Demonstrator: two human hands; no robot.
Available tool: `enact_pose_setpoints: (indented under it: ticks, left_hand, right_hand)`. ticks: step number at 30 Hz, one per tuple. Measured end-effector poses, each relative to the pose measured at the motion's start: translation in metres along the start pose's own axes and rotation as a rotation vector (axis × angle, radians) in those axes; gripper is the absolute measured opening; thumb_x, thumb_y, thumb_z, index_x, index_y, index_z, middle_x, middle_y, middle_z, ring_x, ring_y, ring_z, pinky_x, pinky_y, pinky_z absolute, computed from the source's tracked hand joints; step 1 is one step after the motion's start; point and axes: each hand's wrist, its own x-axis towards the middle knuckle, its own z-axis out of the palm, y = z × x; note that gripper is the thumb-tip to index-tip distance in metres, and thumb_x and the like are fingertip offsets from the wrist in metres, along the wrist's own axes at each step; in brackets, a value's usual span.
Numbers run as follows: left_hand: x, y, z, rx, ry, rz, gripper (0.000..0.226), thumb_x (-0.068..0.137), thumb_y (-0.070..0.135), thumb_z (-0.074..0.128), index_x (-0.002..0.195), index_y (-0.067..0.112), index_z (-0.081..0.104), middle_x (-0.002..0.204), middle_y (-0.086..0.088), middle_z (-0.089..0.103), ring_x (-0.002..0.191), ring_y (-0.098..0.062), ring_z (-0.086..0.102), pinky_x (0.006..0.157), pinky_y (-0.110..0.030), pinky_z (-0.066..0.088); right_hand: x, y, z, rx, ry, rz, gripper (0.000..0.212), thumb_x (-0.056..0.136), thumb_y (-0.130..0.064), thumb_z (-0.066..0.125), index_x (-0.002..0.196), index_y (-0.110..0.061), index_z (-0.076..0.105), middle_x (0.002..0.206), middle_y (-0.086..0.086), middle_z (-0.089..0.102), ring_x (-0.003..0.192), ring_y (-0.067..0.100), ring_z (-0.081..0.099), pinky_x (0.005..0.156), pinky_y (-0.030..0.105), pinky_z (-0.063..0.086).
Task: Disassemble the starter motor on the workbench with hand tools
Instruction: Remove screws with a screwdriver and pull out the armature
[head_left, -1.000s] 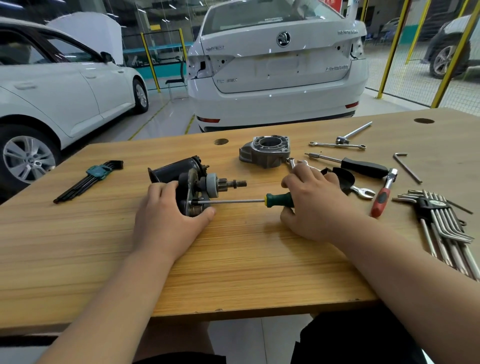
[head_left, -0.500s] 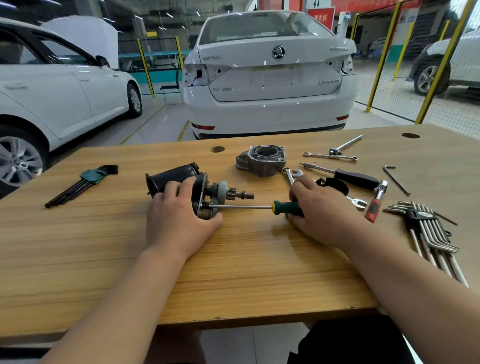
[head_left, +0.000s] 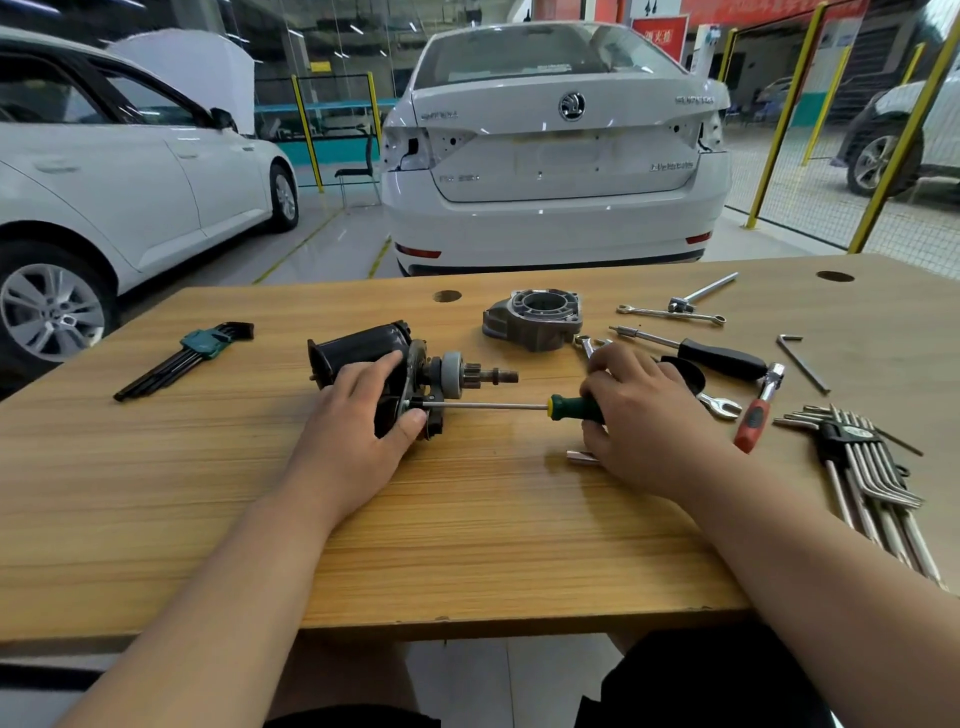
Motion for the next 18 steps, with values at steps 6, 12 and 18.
enact_pose_setpoints:
  ticks: [6,12,18]
  left_hand:
    - [-0.003,0.005,0.0,0.038,-0.005,0.014,0.062,0.096,0.037,0.046,0.152,0.025,0.021,0.15,0.006,0.021,0.14,-0.017,0.022,0.113,-0.037,0.024]
    - [-0.005,0.009,-0.001,0.015,0.009,-0.005,0.055,0.098,0.033,0.045,0.149,0.023,0.029,0.147,0.006,0.022,0.139,-0.019,0.024,0.115,-0.04,0.025]
    - [-0.007,0.013,-0.001,0.008,0.012,-0.032,0.052,0.099,0.033,0.045,0.149,0.025,0.03,0.145,0.006,0.024,0.138,-0.019,0.026,0.114,-0.04,0.025]
  right_hand:
    - [0.0,-0.003,-0.003,-0.001,0.086,0.073,0.037,0.084,-0.035,0.068,0.111,-0.017,0.052,0.118,0.005,0.054,0.087,0.02,0.053,0.075,0.032,0.041]
    - [-0.001,-0.004,-0.001,0.032,0.039,0.077,0.05,0.087,-0.042,0.058,0.131,-0.019,0.048,0.132,0.004,0.039,0.111,0.025,0.049,0.095,0.039,0.039]
    - [-0.004,-0.005,-0.004,-0.027,0.028,0.042,0.039,0.091,-0.029,0.055,0.127,-0.014,0.055,0.138,0.005,0.033,0.126,0.025,0.037,0.107,0.041,0.03]
